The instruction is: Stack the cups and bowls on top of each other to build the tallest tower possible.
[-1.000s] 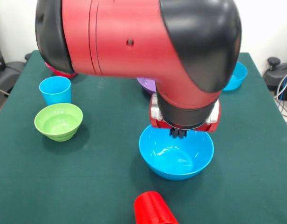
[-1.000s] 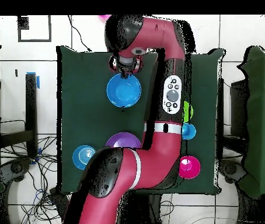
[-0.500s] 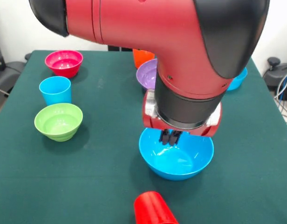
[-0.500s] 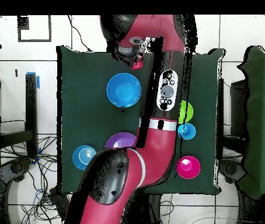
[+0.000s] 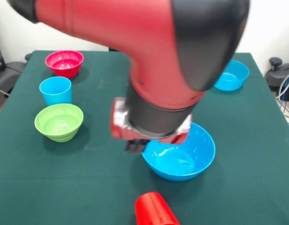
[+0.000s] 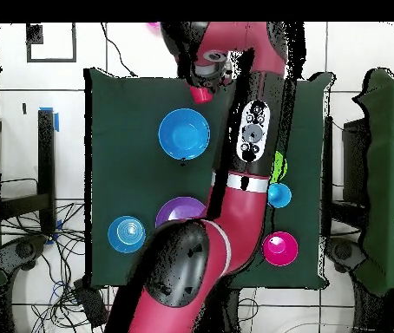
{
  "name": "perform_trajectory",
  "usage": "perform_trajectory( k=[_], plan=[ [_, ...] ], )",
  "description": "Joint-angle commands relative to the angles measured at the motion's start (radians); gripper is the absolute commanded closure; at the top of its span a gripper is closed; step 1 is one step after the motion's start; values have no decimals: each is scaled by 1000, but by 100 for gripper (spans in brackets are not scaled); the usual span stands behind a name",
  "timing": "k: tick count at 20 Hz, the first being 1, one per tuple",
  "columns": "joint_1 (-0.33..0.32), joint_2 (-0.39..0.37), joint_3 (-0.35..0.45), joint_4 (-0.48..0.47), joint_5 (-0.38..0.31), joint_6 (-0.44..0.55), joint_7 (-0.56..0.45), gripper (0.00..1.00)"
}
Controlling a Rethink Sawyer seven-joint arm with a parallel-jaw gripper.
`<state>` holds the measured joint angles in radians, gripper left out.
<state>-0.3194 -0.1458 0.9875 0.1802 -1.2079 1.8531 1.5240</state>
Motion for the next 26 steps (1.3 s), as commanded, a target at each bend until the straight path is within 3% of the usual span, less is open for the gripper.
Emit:
perform_trajectory(
  k=[1,5,9,12,13,18,22,26],
  plan=[
    [-68,-9,212,9,-300,47,-535,100],
    [-99,-2,264,14,-375,24,-561,100],
    [-126,9,274,30,-405,5,-566,100],
    [-151,18,219,71,-305,-2,-425,100],
    [-159,18,192,88,-284,7,-411,0],
    [-172,31,121,130,-221,35,-331,0],
    [-169,35,115,123,-232,138,-346,0],
    [-167,39,115,119,-235,170,-339,0]
  ],
)
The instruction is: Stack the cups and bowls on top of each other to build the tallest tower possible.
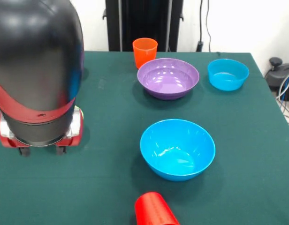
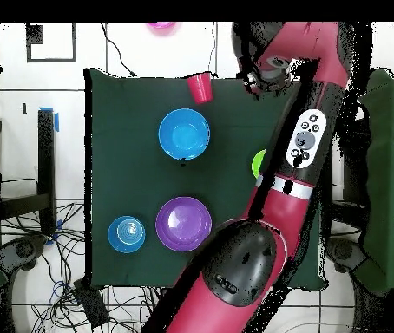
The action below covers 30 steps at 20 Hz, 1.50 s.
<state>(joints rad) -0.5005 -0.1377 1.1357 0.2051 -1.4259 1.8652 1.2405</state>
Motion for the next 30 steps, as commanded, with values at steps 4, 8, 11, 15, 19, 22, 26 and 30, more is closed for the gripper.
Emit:
perform_trajectory(
  k=[4,8,11,15,19,22,26,30],
  plan=[
    [19,31,-72,114,-1,156,2,0],
    [20,33,-147,165,94,182,175,0],
    [32,6,-246,232,177,160,347,0],
    [62,-54,-379,338,271,146,525,0],
    [84,-130,-491,445,332,156,598,0],
    [91,-145,-539,491,361,110,642,0],
    [98,-147,-594,553,380,41,700,0],
    [103,-139,-633,597,390,-33,740,0]
  ],
)
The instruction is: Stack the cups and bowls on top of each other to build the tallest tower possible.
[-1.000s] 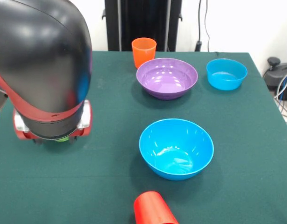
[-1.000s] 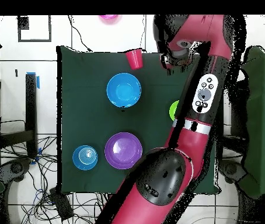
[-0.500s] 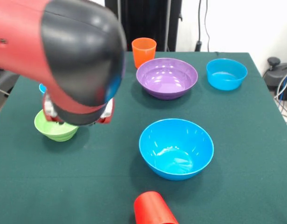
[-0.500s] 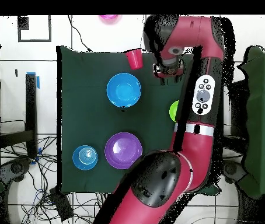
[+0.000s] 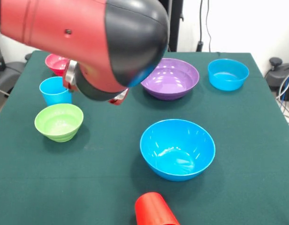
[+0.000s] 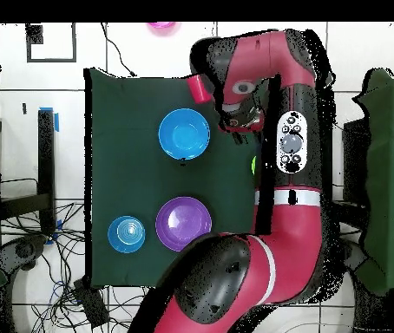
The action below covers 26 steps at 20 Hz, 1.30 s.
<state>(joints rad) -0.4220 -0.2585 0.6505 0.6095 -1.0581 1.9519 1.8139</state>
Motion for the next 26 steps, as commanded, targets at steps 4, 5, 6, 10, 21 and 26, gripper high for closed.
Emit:
perform_trajectory(
  k=[4,5,6,10,21,26],
  plan=[
    [18,7,-155,207,51,-187,192,0],
    [15,22,-155,201,53,-209,189,0],
    [12,27,-157,207,59,-237,185,0],
    [6,56,-156,199,80,-304,126,0],
    [15,125,-193,156,102,-579,180,0],
    [18,135,-214,153,148,-600,222,0]
  ],
)
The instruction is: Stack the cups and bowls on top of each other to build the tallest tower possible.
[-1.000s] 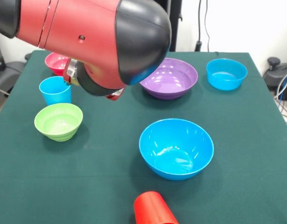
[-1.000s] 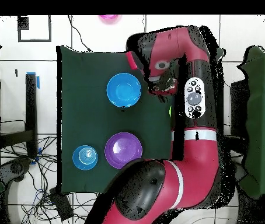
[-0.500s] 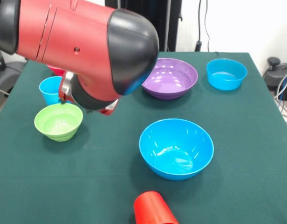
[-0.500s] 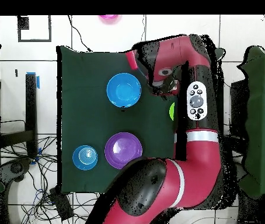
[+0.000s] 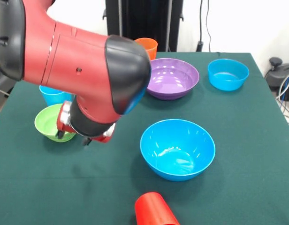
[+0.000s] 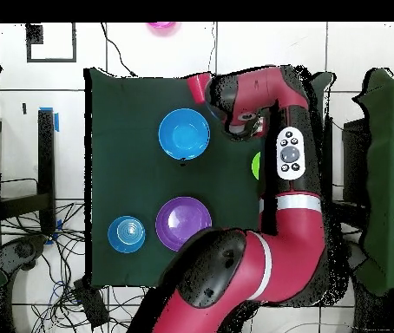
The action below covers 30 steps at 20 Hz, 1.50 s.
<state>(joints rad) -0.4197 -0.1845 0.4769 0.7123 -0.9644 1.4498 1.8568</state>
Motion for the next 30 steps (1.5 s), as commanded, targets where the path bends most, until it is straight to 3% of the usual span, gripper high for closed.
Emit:
perform_trajectory(
  k=[1,12,22,30],
  plan=[
    [18,61,-46,46,61,-98,180,0],
    [47,93,-106,11,107,-87,138,0],
    [85,22,-179,71,116,-113,74,0],
    [102,0,-212,93,150,-159,104,0]
  ],
)
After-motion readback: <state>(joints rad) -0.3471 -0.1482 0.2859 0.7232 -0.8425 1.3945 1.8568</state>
